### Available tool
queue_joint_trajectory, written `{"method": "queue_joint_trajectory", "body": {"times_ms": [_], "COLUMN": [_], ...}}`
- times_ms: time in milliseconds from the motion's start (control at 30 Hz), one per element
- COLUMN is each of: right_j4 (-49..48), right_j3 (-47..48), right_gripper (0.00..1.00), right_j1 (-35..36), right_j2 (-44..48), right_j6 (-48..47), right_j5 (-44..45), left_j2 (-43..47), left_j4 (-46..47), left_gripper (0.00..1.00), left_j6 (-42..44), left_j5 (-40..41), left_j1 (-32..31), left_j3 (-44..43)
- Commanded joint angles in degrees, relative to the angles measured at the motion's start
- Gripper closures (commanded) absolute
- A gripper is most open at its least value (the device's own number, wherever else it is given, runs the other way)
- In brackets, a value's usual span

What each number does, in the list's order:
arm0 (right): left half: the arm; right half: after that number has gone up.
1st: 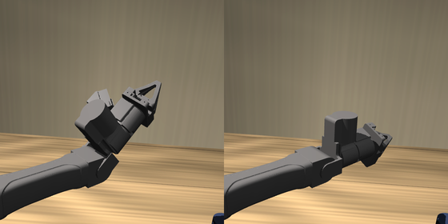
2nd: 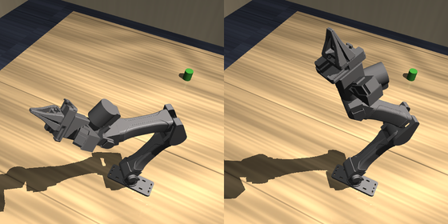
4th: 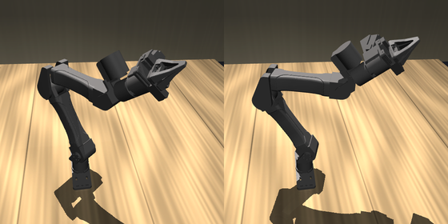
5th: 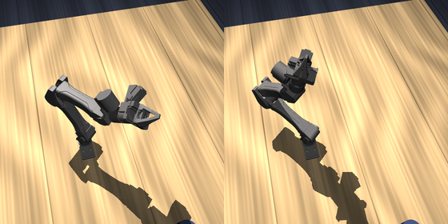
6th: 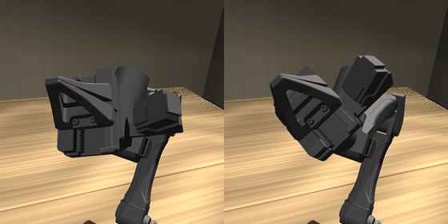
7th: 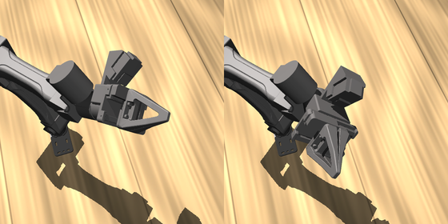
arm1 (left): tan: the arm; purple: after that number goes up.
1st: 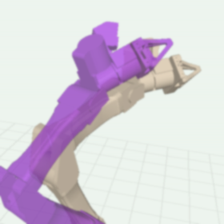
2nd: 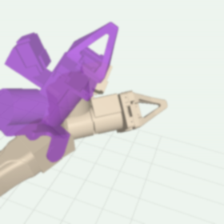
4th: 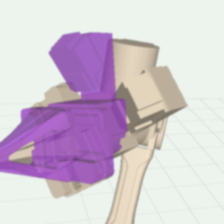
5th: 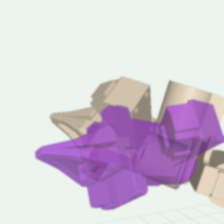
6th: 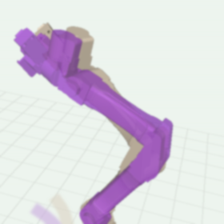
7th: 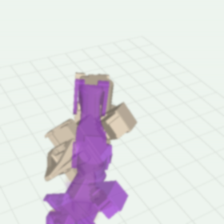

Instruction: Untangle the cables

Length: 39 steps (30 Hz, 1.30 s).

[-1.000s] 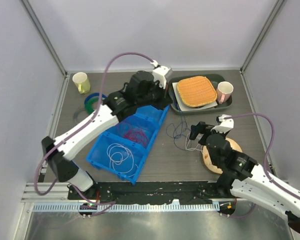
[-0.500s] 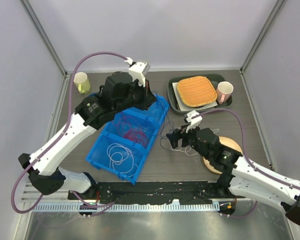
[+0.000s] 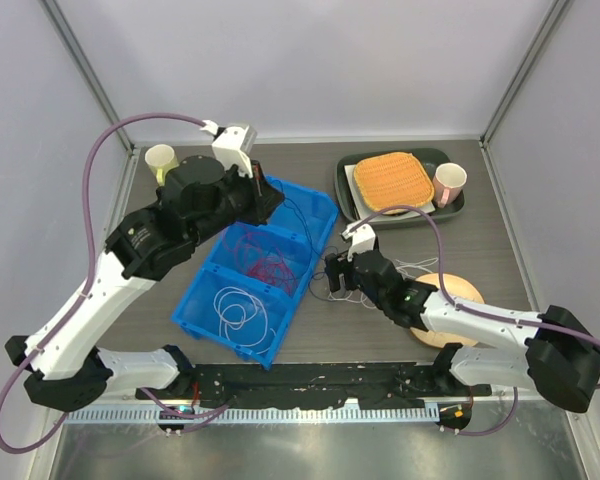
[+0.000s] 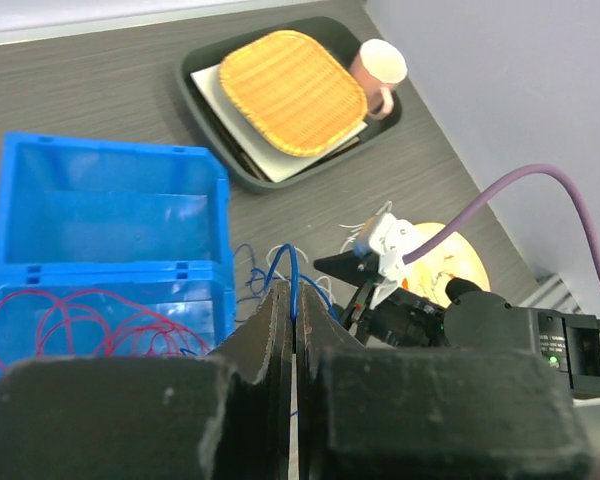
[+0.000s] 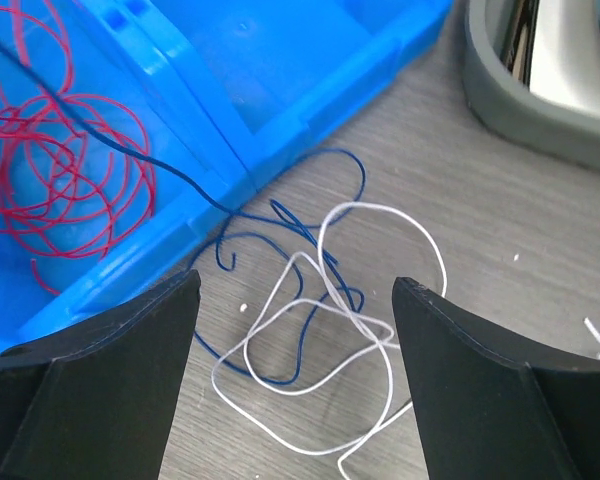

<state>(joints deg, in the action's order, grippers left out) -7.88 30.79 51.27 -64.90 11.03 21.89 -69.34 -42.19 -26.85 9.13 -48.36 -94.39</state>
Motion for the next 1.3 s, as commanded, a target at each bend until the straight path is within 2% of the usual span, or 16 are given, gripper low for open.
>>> {"method": "queue_joint_trajectory", "body": {"times_ms": [0,67,267,367,500,567,700,767,833,1000,1267], "right_j4": [-0.3,0.0,-0.7,1.2,9.1,13.3,17.3,18.1,19.1,20.2,19.1], "right_j3": [-1.9,-2.7,-0.1,2.6,4.6,4.0,-0.9,-3.1,-5.8,-8.5,-10.7], "right_gripper": [0.17,0.17,0.17,0.24,0.72,0.78,0.89,0.90,0.90,0.88,0.87], "right_j1": [0.0,0.0,-1.3,-2.2,-3.4,-5.4,-12.7,-17.4,-19.0,-19.2,-19.2], "right_j2": [-1.4,-2.2,-9.4,-14.0,-14.6,-12.1,-5.1,-1.6,3.5,13.4,19.0], "right_j6": [10.7,11.1,11.2,13.4,20.2,23.1,26.6,27.6,27.4,26.2,25.9], "right_j5": [5.7,8.5,9.2,9.7,16.0,18.2,14.5,11.6,11.0,7.5,4.1], "left_j2": [3.6,4.2,7.6,9.1,10.5,10.7,10.9,11.4,11.6,10.3,2.7], "left_j4": [-1.3,-1.7,0.3,0.3,-0.9,-1.7,-2.4,-0.6,0.4,3.4,10.5], "left_gripper": [1.00,1.00,1.00,1.00,1.00,1.00,1.00,1.00,1.00,1.00,1.00], "left_j6": [-2.2,-3.0,-4.4,-4.9,-6.1,-6.8,-8.0,-7.7,-7.3,-5.2,-1.2], "left_j5": [7.9,8.7,13.1,15.5,20.8,24.2,30.5,32.3,32.4,33.5,36.2], "left_j1": [0.0,-0.1,-0.1,-0.1,-0.1,-0.1,-0.1,-0.1,-0.1,0.0,0.0], "left_j3": [1.9,3.1,8.6,9.6,8.9,8.4,6.1,6.2,6.1,4.6,-0.1]}}
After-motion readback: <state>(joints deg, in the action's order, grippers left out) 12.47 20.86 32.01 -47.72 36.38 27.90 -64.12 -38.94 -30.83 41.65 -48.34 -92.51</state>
